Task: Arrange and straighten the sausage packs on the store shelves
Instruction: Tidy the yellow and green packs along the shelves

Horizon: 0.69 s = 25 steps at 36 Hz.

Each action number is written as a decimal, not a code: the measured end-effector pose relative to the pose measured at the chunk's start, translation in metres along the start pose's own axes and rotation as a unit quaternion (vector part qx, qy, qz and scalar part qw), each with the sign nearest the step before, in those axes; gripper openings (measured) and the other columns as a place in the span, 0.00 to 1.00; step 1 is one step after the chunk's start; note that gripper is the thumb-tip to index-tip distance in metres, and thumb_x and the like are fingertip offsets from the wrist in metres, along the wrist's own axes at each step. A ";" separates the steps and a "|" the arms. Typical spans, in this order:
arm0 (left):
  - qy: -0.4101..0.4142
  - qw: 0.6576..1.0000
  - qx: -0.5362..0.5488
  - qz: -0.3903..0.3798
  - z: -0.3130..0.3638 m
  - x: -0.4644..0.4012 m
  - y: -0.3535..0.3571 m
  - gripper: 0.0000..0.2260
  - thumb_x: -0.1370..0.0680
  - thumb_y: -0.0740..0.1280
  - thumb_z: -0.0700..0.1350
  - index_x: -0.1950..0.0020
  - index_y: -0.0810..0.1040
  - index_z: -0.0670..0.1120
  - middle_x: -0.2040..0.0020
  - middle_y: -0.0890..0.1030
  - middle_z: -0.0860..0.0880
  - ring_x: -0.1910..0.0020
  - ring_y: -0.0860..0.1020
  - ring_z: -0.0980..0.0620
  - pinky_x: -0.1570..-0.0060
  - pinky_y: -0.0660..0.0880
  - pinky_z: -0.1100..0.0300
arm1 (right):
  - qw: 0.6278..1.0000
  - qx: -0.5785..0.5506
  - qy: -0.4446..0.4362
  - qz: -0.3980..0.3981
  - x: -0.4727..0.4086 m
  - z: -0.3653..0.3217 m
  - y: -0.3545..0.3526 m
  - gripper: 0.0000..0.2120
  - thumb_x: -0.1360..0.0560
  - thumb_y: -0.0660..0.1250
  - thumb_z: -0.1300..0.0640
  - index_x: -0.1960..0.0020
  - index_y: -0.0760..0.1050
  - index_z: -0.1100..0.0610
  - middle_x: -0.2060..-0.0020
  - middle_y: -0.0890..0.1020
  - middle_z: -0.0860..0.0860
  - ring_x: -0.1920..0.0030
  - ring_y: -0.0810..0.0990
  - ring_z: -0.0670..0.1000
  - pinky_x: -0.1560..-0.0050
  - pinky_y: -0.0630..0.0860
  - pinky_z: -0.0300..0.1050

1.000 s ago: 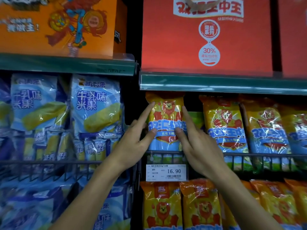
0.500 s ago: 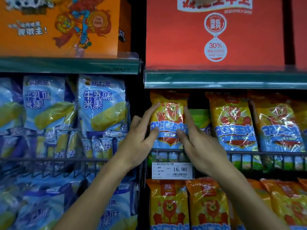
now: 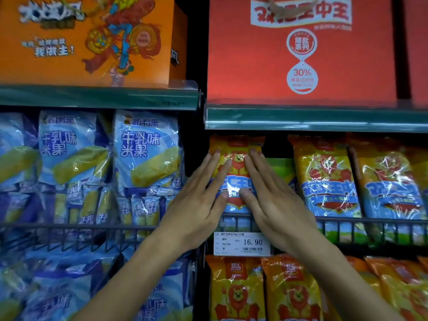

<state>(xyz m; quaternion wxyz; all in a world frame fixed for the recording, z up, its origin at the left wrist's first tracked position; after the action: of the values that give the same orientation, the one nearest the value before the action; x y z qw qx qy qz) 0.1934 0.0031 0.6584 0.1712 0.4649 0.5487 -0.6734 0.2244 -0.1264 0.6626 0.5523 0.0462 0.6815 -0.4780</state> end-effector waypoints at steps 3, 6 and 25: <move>-0.021 1.000 -0.013 -0.004 -0.004 0.001 0.002 0.27 0.14 0.48 0.57 0.19 0.37 0.62 0.20 0.33 0.64 0.22 0.33 0.65 0.20 0.48 0.54 | 0.999 -0.020 -0.005 -0.037 -0.004 0.001 0.004 0.34 0.19 0.41 0.33 0.21 0.29 0.42 0.25 0.28 0.33 0.25 0.28 0.34 0.22 0.43 0.42; -0.023 1.000 -0.007 -0.006 -0.003 0.001 0.002 0.28 0.14 0.50 0.57 0.19 0.38 0.61 0.20 0.33 0.64 0.22 0.33 0.65 0.20 0.48 0.54 | 0.999 -0.028 -0.006 -0.046 -0.006 0.003 0.005 0.35 0.19 0.43 0.33 0.21 0.28 0.41 0.25 0.27 0.33 0.26 0.28 0.34 0.21 0.45 0.45; -0.043 0.998 -0.036 0.018 0.000 0.016 -0.002 0.26 0.14 0.44 0.58 0.18 0.38 0.57 0.20 0.33 0.65 0.22 0.34 0.67 0.23 0.46 0.64 | 0.999 0.015 0.005 0.030 0.010 0.003 -0.006 0.30 0.15 0.43 0.42 0.19 0.34 0.47 0.21 0.35 0.38 0.20 0.52 0.42 0.29 0.67 0.42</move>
<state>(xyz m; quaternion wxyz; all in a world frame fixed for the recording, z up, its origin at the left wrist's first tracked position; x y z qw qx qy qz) 0.1843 0.0085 0.6465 0.2235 0.4390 0.5559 -0.6695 0.2188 -0.1368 0.6582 0.5622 0.0773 0.6751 -0.4714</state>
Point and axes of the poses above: each hand's wrist, its own x-axis away from the middle knuckle, its own y-axis out of the palm, z = x × y, the point moved 9 cm from there along -x, towards the middle knuckle
